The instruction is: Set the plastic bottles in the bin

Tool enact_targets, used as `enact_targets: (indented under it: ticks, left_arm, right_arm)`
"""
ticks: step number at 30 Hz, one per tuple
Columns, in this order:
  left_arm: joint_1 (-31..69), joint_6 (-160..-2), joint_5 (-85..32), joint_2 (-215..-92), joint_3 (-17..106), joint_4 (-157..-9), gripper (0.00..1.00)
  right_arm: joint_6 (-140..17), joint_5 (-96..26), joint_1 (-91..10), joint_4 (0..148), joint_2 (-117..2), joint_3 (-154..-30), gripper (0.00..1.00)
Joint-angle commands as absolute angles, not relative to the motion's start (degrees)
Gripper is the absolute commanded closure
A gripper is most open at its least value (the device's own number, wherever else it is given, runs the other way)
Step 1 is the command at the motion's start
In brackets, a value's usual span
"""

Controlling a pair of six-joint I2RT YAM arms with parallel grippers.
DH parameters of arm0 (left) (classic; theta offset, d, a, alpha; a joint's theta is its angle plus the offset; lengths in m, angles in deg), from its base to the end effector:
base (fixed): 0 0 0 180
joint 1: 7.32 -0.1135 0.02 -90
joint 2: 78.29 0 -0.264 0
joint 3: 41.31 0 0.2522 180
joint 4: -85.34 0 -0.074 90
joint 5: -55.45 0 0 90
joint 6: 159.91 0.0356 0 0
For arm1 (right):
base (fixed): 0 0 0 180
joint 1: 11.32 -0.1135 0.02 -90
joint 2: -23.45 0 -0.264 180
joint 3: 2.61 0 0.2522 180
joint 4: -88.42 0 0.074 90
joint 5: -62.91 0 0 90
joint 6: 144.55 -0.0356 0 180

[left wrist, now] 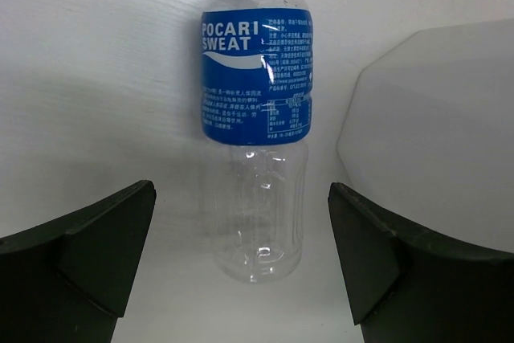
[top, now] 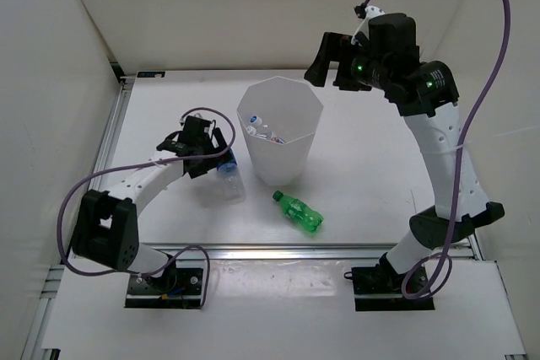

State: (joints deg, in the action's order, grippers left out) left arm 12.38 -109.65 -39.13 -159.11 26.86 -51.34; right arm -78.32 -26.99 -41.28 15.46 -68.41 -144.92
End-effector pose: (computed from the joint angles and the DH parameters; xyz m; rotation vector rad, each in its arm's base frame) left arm 0.2695 -0.0935 0.2282 -0.4783 2.5264 -0.3008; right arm 0.2516 0.1450 0.5299 -0.1076 2.0117 0.6066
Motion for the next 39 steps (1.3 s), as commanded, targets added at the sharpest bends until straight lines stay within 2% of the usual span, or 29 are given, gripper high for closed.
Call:
enact_targets:
  ticks: [1,7,8,11,12,13,14,18,21,23,28,39]
  left_arm:
    - [12.19,-108.67,-35.61,-161.51,26.5,-56.11,0.0]
    - [12.8,-109.36,-32.79,-167.84,26.5,-58.05,0.0]
    - [12.8,-109.37,-32.27,-168.37,25.63,-58.83,0.03]
    - [12.8,-109.9,-31.74,-168.99,23.86,-59.45,0.2]
    - [12.8,-109.9,-31.74,-168.21,23.34,-59.45,0.39]
    - [12.8,-109.38,-32.61,-167.16,22.81,-59.45,0.45]
    - [12.11,-109.37,-33.14,-165.58,22.81,-59.45,0.47]
    - [11.49,-110.07,-40.33,-149.37,23.59,-56.21,0.42]
    - [12.01,-108.85,-44.12,-141.43,33.75,-54.36,0.39]
    - [12.01,-107.63,-44.66,-140.69,39.74,-54.35,0.39]
    - [18.42,-102.87,-46.33,-148.68,60.9,-53.83,0.4]
    - [34.68,-95.57,-54.33,-168.9,76.42,-53.83,0.37]
  right_arm:
    - [-77.05,-27.09,-39.54,15.07,-67.0,-144.69,0.0]
    - [-77.05,-29.01,-36.81,14.55,-65.23,-142.41,0.0]
    - [-77.05,-30.07,-35.94,14.54,-65.23,-141.8,0.0]
    - [-77.05,-30.96,-34.35,14.54,-64.71,-141.79,0.0]
    - [-77.05,-31.56,-33.83,14.54,-64.1,-141.27,0.0]
    - [-77.05,-31.57,-33.82,14.54,-63.57,-140.39,0.0]
    - [-77.58,-32.09,-33.3,14.54,-63.56,-139.78,0.0]
    - [-78.98,-33.15,-32.68,14.54,-62.86,-138.71,0.0]
    - [-80.21,-33.15,-32.15,14.54,-62.33,-137.14,0.0]
    - [-81.0,-33.68,-32.15,15.07,-62.33,-135.47,0.0]
    - [-86.46,-38.68,-29.6,17.35,-62.33,-130.89,0.0]
    - [-89.45,-44.84,-26.0,19.99,-62.86,-129.58,0.0]
